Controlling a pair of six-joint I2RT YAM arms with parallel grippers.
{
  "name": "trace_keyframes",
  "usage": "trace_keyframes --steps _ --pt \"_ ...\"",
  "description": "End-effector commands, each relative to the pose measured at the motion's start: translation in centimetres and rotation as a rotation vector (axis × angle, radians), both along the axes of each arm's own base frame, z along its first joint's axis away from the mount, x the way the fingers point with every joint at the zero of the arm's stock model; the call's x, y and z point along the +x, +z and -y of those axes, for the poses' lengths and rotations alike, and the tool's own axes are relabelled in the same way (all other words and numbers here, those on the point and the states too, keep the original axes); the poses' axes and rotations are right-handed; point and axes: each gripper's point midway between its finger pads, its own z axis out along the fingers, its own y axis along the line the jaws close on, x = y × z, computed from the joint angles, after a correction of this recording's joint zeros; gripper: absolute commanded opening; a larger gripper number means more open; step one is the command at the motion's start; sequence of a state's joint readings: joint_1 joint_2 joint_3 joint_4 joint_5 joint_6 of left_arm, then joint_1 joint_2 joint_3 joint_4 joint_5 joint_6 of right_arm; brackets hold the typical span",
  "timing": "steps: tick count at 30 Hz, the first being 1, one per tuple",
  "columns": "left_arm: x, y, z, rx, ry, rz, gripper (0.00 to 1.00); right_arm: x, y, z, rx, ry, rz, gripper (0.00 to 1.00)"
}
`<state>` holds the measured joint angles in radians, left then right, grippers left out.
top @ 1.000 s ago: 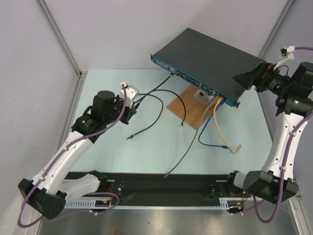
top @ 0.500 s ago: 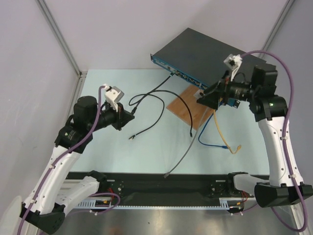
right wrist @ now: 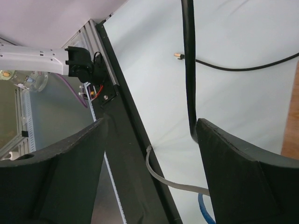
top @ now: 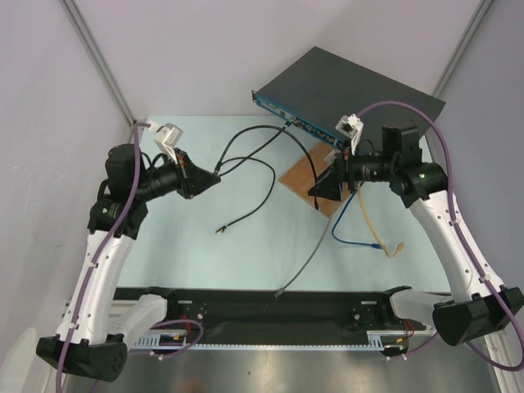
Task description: Insert the plug into the switch port
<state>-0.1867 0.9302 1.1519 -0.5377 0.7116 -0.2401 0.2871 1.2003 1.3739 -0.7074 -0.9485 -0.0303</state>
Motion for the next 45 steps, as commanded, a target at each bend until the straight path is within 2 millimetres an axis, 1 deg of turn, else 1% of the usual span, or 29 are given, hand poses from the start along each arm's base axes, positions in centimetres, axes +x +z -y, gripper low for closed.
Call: trace_keyframes --steps 1,6,9,10,13,18,21,24,27,31,34,37,38,40,41,42,45 --pt "0.0 3.1 0.4 -0.118 -0.066 -0.004 0.0 0.6 -0.2 -0.5 0.004 -0.003 0.013 0.8" --pt "0.3 3.6 0.4 -0.151 -0.085 -0.016 0.0 1.4 0.1 -1.4 0.039 -0.001 0.007 0.71" --pt "-0.1 4.0 0.6 -0.165 -0.101 -0.021 0.0 2.4 0.0 -1.5 0.028 -0.026 0.024 0.72" --pt "-0.1 4.1 0.6 -0.165 -0.1 -0.019 0.0 2.9 0.0 -1.2 0.016 -0.051 0.037 0.73" --pt "-0.4 4.3 0.5 -0.17 -0.098 -0.025 0.0 3.7 0.1 -0.8 0.002 -0.089 0.069 0.73" --pt "-0.6 4.7 0.6 -0.189 -0.103 -0.038 0.0 4.6 -0.2 -0.2 -0.017 -0.141 0.077 0.73" --pt "-0.5 5.0 0.5 -0.208 -0.106 -0.047 0.0 5.1 -0.1 0.7 -0.021 -0.183 0.087 0.72" --pt "-0.6 5.1 0.6 -0.225 -0.125 -0.063 0.0 5.8 0.4 1.8 -0.025 -0.233 0.113 0.7" --pt "-0.6 5.2 0.6 -0.225 -0.135 -0.063 0.0 6.5 1.2 2.9 -0.017 -0.282 0.143 0.69" --pt "-0.8 5.2 0.8 -0.23 -0.152 -0.068 0.01 7.0 1.8 3.2 -0.004 -0.293 0.161 0.68" --pt "-0.8 5.3 0.8 -0.239 -0.161 -0.078 0.0 6.7 1.8 2.4 0.023 -0.253 0.136 0.59" --pt "-0.9 5.6 0.9 -0.254 -0.168 -0.084 0.0 6.0 1.6 1.2 0.051 -0.185 0.096 0.44" --pt "-0.9 5.7 0.9 -0.258 -0.169 -0.083 0.0 5.8 1.6 0.9 0.061 -0.168 0.082 0.32" --pt "-0.9 5.8 0.9 -0.278 -0.173 -0.102 0.0 5.5 1.5 0.2 0.094 -0.136 0.027 0.18" --pt "-0.8 5.9 0.8 -0.286 -0.17 -0.105 0.0 5.3 1.5 0.0 0.108 -0.123 0.001 0.03" --pt "-0.7 5.8 0.8 -0.301 -0.165 -0.127 0.0 5.2 1.7 -0.5 0.134 -0.103 -0.036 0.0" --pt "-0.5 6.0 0.8 -0.312 -0.16 -0.125 0.0 4.7 2.2 -1.0 0.18 -0.066 -0.091 0.0"
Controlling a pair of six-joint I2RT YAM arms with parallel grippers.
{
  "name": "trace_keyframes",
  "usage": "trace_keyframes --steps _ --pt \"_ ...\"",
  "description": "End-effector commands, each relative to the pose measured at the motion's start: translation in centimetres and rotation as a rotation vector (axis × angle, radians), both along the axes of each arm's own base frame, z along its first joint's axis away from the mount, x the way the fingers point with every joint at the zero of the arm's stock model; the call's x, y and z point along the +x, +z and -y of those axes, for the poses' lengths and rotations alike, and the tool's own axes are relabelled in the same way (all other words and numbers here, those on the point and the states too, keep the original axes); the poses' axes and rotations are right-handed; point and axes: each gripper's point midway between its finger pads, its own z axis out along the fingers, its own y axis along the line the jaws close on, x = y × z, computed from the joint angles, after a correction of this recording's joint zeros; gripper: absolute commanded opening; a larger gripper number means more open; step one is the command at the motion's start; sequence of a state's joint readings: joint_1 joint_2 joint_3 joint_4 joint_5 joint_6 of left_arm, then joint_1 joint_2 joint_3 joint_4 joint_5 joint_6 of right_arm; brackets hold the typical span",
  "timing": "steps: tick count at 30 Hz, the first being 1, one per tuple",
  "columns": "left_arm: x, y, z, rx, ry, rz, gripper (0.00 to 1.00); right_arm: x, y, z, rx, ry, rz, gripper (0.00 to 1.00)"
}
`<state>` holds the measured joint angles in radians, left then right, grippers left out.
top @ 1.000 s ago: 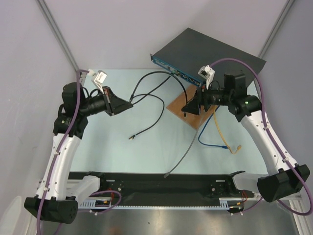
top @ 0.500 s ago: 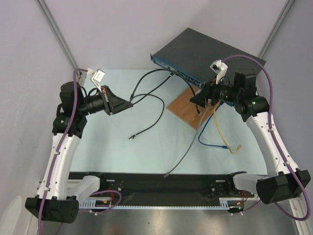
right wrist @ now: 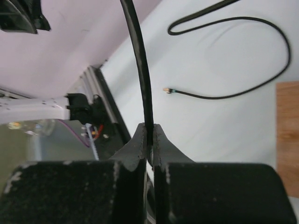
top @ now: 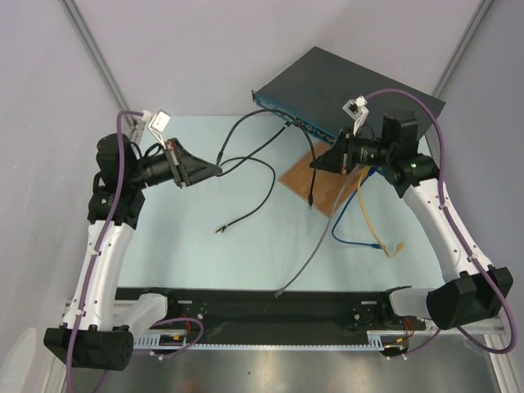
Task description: Insert the plug into the switch port
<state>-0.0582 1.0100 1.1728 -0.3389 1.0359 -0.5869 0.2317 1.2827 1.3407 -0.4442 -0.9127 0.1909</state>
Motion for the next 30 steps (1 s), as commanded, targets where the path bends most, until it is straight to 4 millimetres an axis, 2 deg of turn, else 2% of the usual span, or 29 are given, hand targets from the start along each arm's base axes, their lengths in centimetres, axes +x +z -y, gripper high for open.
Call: trace_keyframes --steps 1,4,5,6,7,8,10,11,14,15,17,18,19,20,22,23,25,27,29,30 --pt "-0.2 2.0 0.0 -0.039 -0.018 0.041 0.0 -0.9 2.5 -1.4 0.122 0.083 -0.048 0.0" --pt "0.8 1.6 -0.7 0.007 0.059 0.058 0.06 -1.4 3.5 -1.8 0.186 0.115 -0.111 0.0" --pt "1.0 1.9 -1.0 0.029 0.083 0.09 0.14 -1.5 3.3 -2.0 0.204 0.122 -0.147 0.0" --pt "1.7 1.8 -1.5 0.086 0.118 0.156 0.23 -1.7 4.0 -2.1 0.229 0.147 -0.131 0.0" --pt "1.9 1.4 -2.0 0.124 0.151 0.169 0.35 -1.9 4.2 -2.3 0.247 0.158 -0.148 0.0" --pt "2.5 1.7 -2.9 0.168 0.215 0.224 0.49 -2.3 4.0 -2.4 0.284 0.159 -0.251 0.0" --pt "3.0 2.0 -3.9 0.265 0.251 0.369 0.6 -2.9 5.1 -2.7 0.333 0.21 -0.242 0.0" --pt "2.9 2.6 -4.3 0.313 0.261 0.47 0.7 -3.4 5.4 -3.0 0.361 0.221 -0.314 0.0" --pt "1.9 5.1 -4.2 0.344 0.242 0.702 0.78 -4.4 5.6 -3.3 0.39 0.272 -0.34 0.0" --pt "0.9 6.1 -3.9 0.371 0.203 0.854 0.8 -5.0 5.7 -3.7 0.396 0.296 -0.367 0.0" --pt "-0.3 6.4 -3.0 0.387 0.131 0.963 0.81 -5.8 5.6 -4.1 0.389 0.325 -0.383 0.0" --pt "-0.9 7.0 -2.5 0.429 0.082 1.077 0.81 -6.4 5.4 -4.4 0.377 0.349 -0.399 0.0" --pt "-1.2 6.3 -2.1 0.457 0.04 1.092 0.81 -6.6 5.3 -4.5 0.371 0.359 -0.404 0.0" --pt "-2.2 7.2 -1.2 0.467 -0.008 1.163 0.81 -6.8 5.1 -4.6 0.364 0.368 -0.413 0.0" --pt "-2.4 6.4 -0.5 0.546 -0.089 1.272 0.81 -7.5 4.4 -4.8 0.34 0.399 -0.446 0.0" --pt "-3.2 6.9 0.3 0.569 -0.136 1.378 0.82 -7.6 4.1 -4.9 0.334 0.407 -0.457 0.0" --pt "-3.3 5.6 1.0 0.606 -0.201 1.399 0.84 -7.7 3.6 -4.8 0.321 0.426 -0.493 0.0" --pt "-3.3 5.2 1.5 0.601 -0.216 1.416 0.86 -7.6 3.6 -4.5 0.319 0.434 -0.499 0.0" --pt "-2.8 4.9 1.3 0.594 -0.183 1.357 0.89 -6.9 3.9 -3.8 0.327 0.402 -0.479 0.0" --pt "-2.6 3.8 1.3 0.58 -0.174 1.28 0.91 -6.3 4.0 -3.5 0.331 0.37 -0.488 0.0"
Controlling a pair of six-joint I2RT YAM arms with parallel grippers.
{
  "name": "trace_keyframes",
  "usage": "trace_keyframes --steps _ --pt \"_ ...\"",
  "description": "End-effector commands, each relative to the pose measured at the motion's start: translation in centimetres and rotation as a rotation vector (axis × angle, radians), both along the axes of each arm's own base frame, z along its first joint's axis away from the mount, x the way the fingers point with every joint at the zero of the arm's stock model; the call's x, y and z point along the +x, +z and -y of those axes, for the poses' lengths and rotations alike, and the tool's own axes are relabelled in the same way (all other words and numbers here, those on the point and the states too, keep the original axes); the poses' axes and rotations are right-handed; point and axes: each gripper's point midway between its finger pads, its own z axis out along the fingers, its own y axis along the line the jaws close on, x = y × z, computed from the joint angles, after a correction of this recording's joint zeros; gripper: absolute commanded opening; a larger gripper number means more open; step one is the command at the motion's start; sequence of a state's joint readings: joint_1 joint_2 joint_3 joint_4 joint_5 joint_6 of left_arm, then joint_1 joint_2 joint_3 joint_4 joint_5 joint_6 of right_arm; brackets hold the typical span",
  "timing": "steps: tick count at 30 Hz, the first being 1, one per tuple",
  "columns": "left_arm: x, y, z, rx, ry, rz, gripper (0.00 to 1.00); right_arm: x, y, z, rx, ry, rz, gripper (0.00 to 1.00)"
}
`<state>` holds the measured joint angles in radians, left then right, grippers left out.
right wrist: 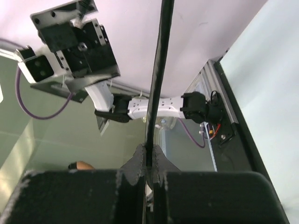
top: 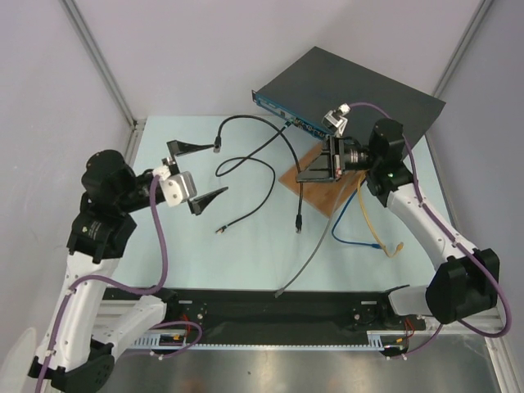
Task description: Insert the plug into the switch port
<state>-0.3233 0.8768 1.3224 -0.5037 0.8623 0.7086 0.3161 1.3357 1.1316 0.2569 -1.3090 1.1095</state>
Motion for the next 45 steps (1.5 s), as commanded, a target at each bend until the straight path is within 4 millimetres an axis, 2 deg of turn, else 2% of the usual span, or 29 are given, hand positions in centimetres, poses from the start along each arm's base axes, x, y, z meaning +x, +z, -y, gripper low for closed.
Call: trace_keyframes --steps 1,2,4,5,7,8,10,11,13,14,15,16,17,18,19,21,22,24,25,26,28,29,31,34,37,45 --pt "1.4 -2.2 -0.4 0.025 0.063 -0.033 0.95 0.8 1.1 1.3 0.002 -0.03 0.046 0.0" --pt "1.5 -3.8 -0.7 0.014 0.094 -0.092 0.96 1.8 1.4 2.0 0.0 -0.077 0.046 0.0" --pt "2.1 -5.2 -1.6 0.009 0.17 -0.108 0.98 2.9 1.7 2.7 0.0 -0.131 0.055 0.0" --pt "3.0 -7.3 -3.0 0.006 0.279 -0.143 0.98 4.4 1.7 3.5 -0.005 -0.196 0.067 0.0" --pt "4.4 -9.0 -4.9 0.006 0.42 -0.152 0.97 5.7 2.0 4.5 -0.02 -0.259 0.058 0.0" --pt "5.3 -11.1 -6.9 0.022 0.543 -0.183 0.97 7.0 1.6 5.3 -0.032 -0.304 0.049 0.0" --pt "6.0 -12.7 -9.3 0.028 0.65 -0.214 0.96 7.6 1.9 5.7 -0.03 -0.308 0.049 0.0" --pt "5.8 -13.8 -9.5 0.031 0.635 -0.234 0.95 7.5 1.9 5.7 -0.029 -0.291 0.029 0.0" --pt "5.4 -12.8 -10.2 -0.001 0.634 -0.199 0.95 7.3 2.1 5.4 -0.023 -0.273 0.03 0.0" --pt "5.3 -11.9 -9.9 -0.018 0.617 -0.18 0.93 6.9 2.2 5.1 -0.019 -0.248 0.039 0.0" --pt "4.7 -11.1 -8.8 -0.028 0.545 -0.169 0.9 6.2 2.0 4.3 -0.021 -0.212 0.041 0.0" --pt "3.4 -9.3 -7.2 -0.047 0.432 -0.146 0.85 5.6 1.5 3.8 -0.031 -0.188 0.032 0.0" --pt "3.4 -8.6 -7.1 -0.046 0.429 -0.133 0.83 5.1 1.3 3.3 -0.037 -0.166 0.01 0.0" --pt "1.9 -7.7 -5.3 -0.048 0.292 -0.124 0.82 4.7 0.9 2.8 -0.041 -0.142 0.015 0.0" --pt "1.3 -7.2 -4.0 -0.031 0.218 -0.105 0.8 3.7 0.4 1.9 -0.044 -0.098 0.006 0.0" --pt "0.2 -5.7 -2.3 -0.003 0.141 -0.039 0.79 2.7 0.0 1.3 -0.045 -0.058 -0.002 0.0" --pt "-1.5 -4.9 -0.2 0.045 0.023 0.058 0.79 2.0 -0.2 0.8 -0.045 -0.025 -0.008 0.0" --pt "-3.4 -5.6 1.5 0.115 -0.096 0.115 0.77 1.6 -0.8 0.4 -0.048 0.0 -0.016 0.0" --pt "-4.9 -5.5 3.1 0.157 -0.191 0.205 0.76 1.2 -1.1 0.0 -0.052 0.023 -0.031 0.0" --pt "-5.7 -6.3 3.9 0.196 -0.242 0.211 0.76 0.9 -1.5 -0.1 -0.054 0.038 -0.042 0.0" --pt "-8.0 -6.1 5.7 0.25 -0.369 0.344 0.74 0.3 -2.2 -0.4 -0.061 0.068 -0.069 0.0" --pt "-8.5 -7.4 6.4 0.302 -0.42 0.35 0.73 -0.4 -2.5 -0.9 -0.062 0.103 -0.082 0.0" --pt "-9.8 -8.0 7.8 0.36 -0.507 0.49 0.7 -1.6 -3.7 -1.3 -0.072 0.154 -0.122 0.0" --pt "-10.7 -9.3 9.5 0.424 -0.595 0.628 0.63 -3.6 -4.4 -2.1 -0.077 0.231 -0.148 0.0" --pt "-10.8 -9.8 10.7 0.438 -0.645 0.701 0.59 -5.0 -4.6 -2.8 -0.078 0.292 -0.153 0.0" --pt "-11.8 -11.2 12.8 0.439 -0.741 0.737 0.56 -6.2 -4.5 -3.9 -0.077 0.362 -0.156 0.0"
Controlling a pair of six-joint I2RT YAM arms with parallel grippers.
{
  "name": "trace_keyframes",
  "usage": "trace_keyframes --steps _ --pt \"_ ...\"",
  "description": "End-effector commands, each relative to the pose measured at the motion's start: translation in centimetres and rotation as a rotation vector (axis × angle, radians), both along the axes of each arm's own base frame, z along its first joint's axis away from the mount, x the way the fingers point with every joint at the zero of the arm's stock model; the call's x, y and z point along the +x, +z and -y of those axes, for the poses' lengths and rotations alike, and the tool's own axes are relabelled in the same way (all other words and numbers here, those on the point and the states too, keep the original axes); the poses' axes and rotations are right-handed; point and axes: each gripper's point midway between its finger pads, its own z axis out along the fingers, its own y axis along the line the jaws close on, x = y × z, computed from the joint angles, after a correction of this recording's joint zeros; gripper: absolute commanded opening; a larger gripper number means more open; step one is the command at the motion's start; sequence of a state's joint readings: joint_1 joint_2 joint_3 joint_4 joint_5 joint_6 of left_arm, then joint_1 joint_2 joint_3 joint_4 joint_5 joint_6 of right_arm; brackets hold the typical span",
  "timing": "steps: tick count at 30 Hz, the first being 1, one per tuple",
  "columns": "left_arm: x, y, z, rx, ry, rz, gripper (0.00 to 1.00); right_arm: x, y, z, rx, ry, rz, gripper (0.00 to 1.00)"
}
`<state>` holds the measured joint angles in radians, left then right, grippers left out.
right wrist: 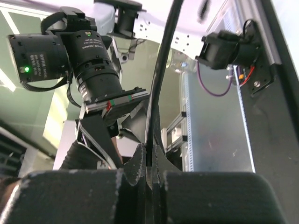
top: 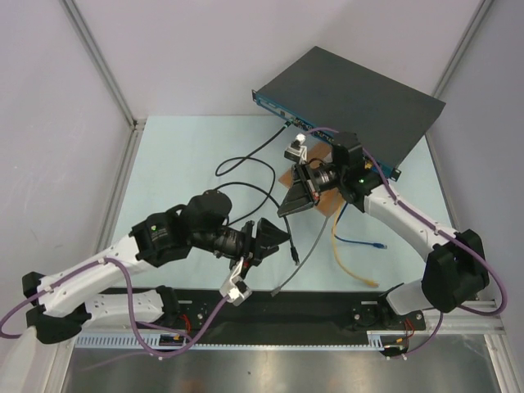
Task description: Insert the plug into the switch port
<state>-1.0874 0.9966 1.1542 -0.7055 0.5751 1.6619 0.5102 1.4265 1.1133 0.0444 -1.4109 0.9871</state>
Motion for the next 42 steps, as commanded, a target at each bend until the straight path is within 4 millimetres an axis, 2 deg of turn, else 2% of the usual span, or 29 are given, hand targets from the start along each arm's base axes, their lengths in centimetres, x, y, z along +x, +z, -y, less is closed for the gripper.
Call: trace_keyframes --steps 1,8,16,19,20,22,23,24,25,26,27,28,29,31,32,33,35,37,39,40,42 --pt "-0.9 0.6 0.9 -0.035 -0.097 0.087 0.56 -0.7 0.2 -0.4 0.024 0.069 0.013 0.0" --pt "-0.8 -0.1 2.2 -0.026 -0.131 0.111 0.54 -0.8 0.2 -0.8 0.022 0.082 0.01 0.0" --pt "-1.7 -1.5 3.1 0.011 -0.202 0.157 0.37 -1.2 0.5 -1.3 0.029 0.103 0.022 0.0" --pt "-1.6 -1.7 3.3 0.018 -0.2 0.163 0.22 -1.3 0.9 -1.4 0.038 0.108 0.038 0.0" --pt "-1.6 -1.6 3.3 0.019 -0.193 0.151 0.06 -1.2 1.0 -1.4 0.044 0.102 0.05 0.0" --pt "-1.5 -1.1 3.1 0.004 -0.169 0.131 0.0 -0.5 1.7 -1.3 0.058 0.08 0.083 0.12" --pt "-1.4 -1.2 2.9 0.009 -0.136 0.085 0.0 0.8 1.9 -1.1 0.069 0.033 0.123 0.3" --pt "-1.4 -0.8 2.8 -0.005 -0.116 0.07 0.0 1.8 2.1 -0.8 0.056 -0.004 0.12 0.38" --pt "-1.3 -0.5 2.6 -0.013 -0.092 0.044 0.0 2.8 3.6 -0.6 0.073 -0.04 0.177 0.41" --pt "-1.0 -0.5 2.5 -0.015 -0.042 -0.016 0.0 4.8 3.4 0.1 0.045 -0.123 0.189 0.5" --pt "-0.9 -0.2 2.4 -0.024 -0.008 -0.052 0.0 5.8 3.9 0.4 0.041 -0.164 0.221 0.54" --pt "-0.7 0.3 2.2 -0.044 0.029 -0.089 0.01 6.8 5.4 0.8 0.054 -0.201 0.275 0.57" --pt "0.2 1.1 2.4 -0.078 0.136 -0.19 0.0 7.9 5.7 1.2 0.027 -0.264 0.279 0.63" --pt "1.8 2.0 2.2 -0.103 0.301 -0.334 0.0 10.0 7.5 3.0 0.023 -0.37 0.36 0.66" --pt "1.7 1.6 2.3 -0.092 0.328 -0.4 0.0 10.6 8.1 3.6 0.024 -0.406 0.388 0.67" --pt "3.1 2.6 2.1 -0.134 0.424 -0.423 0.0 10.9 8.4 4.2 0.013 -0.434 0.389 0.68" --pt "4.5 2.7 1.9 -0.172 0.572 -0.571 0.01 11.2 10.0 6.1 0.02 -0.498 0.464 0.69" --pt "6.6 3.3 1.3 -0.222 0.699 -0.652 0.0 10.8 10.0 7.4 -0.003 -0.515 0.488 0.69" --pt "7.1 3.5 1.0 -0.244 0.785 -0.795 0.0 10.2 9.2 8.4 -0.042 -0.525 0.459 0.69" --pt "7.8 3.4 0.6 -0.265 0.85 -0.877 0.0 9.9 9.2 9.2 -0.048 -0.541 0.502 0.72" --pt "8.5 3.3 0.4 -0.275 0.914 -0.958 0.0 9.1 7.8 9.8 -0.088 -0.547 0.486 0.74"
